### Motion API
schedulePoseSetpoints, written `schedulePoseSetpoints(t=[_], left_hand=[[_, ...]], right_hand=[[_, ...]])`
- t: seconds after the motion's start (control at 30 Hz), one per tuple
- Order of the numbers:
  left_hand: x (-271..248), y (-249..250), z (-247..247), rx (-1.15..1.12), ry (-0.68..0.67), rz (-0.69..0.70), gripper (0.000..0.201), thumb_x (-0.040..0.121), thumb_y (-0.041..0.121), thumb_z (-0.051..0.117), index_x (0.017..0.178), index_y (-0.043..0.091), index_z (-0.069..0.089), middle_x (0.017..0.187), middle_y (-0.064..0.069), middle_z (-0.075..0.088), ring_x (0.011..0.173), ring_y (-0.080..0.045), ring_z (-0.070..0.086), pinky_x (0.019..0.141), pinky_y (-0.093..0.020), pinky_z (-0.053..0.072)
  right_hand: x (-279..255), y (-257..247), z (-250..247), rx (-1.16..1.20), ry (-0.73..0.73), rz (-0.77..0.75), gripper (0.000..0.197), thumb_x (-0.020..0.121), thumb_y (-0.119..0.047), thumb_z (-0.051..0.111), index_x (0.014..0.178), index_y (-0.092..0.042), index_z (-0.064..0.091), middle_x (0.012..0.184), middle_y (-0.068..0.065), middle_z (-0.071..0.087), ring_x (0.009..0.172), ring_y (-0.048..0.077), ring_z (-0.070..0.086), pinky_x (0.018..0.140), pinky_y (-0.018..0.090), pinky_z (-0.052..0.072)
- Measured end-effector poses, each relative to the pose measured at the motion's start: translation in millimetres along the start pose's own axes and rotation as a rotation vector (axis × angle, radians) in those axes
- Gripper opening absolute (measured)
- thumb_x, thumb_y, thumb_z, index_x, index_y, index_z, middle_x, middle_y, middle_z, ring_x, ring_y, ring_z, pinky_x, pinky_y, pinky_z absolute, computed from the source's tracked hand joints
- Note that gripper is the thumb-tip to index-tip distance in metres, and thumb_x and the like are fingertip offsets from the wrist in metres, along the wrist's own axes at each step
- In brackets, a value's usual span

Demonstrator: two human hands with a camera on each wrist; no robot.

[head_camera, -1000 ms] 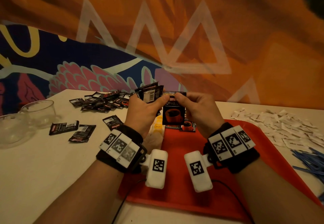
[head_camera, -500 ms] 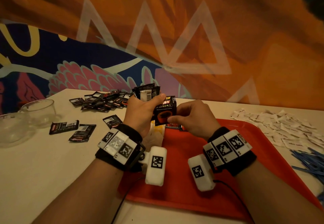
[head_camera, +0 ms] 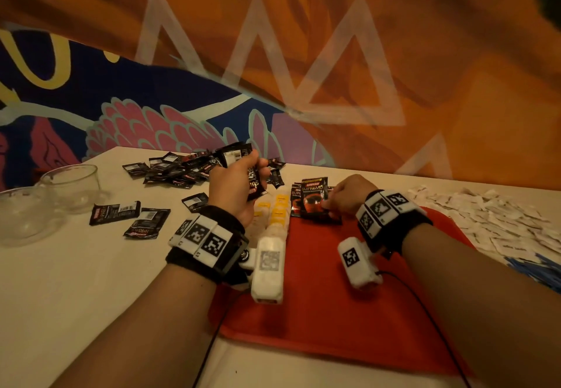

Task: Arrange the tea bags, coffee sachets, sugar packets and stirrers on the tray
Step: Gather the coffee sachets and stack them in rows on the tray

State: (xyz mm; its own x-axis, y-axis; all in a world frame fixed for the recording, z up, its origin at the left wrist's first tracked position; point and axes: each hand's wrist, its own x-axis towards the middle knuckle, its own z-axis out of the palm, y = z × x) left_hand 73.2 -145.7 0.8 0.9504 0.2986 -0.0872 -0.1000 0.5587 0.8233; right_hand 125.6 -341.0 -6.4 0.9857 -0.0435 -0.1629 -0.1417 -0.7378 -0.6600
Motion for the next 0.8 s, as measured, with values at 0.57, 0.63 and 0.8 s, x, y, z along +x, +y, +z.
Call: schedulePoseSetpoints(t=[0.57,0.63,0.8], left_hand=[[4,1,-4,-0.033,-0.006,-0.023,0.018,0.095,0.013,0.064,0.108,0.002,0.069,0.081,-0.005,0.071,0.067,-0.014,0.065,0.069,-0.031,0.052],[3,1,-4,-0.021,-0.001,-0.026,0.016,0.095,0.013,0.064,0.105,0.002,0.069,0.08,-0.005,0.071,0.067,-0.014,0.065,0.065,-0.028,0.051],[4,-1,-3,0.007,0.0,-0.037,0.014,0.095,0.014,0.064,0.104,0.005,0.069,0.08,-0.004,0.071,0.066,-0.013,0.065,0.064,-0.028,0.05]], right_hand=[[22,-14,23,-0.146,-0.053,0.108,0.023,0.082,-0.024,0.079,0.092,-0.008,0.065,0.076,0.004,0.074,0.056,0.011,0.065,0.052,0.024,0.049],[24,-12,22,-0.152,-0.044,0.113,0.023,0.082,-0.025,0.08,0.091,-0.009,0.065,0.071,0.002,0.073,0.049,0.009,0.063,0.045,0.02,0.043],[29,-9,23,-0.078,-0.053,0.12,0.029,0.079,-0.022,0.082,0.099,-0.006,0.068,0.074,0.005,0.076,0.072,0.015,0.074,0.077,0.033,0.06]])
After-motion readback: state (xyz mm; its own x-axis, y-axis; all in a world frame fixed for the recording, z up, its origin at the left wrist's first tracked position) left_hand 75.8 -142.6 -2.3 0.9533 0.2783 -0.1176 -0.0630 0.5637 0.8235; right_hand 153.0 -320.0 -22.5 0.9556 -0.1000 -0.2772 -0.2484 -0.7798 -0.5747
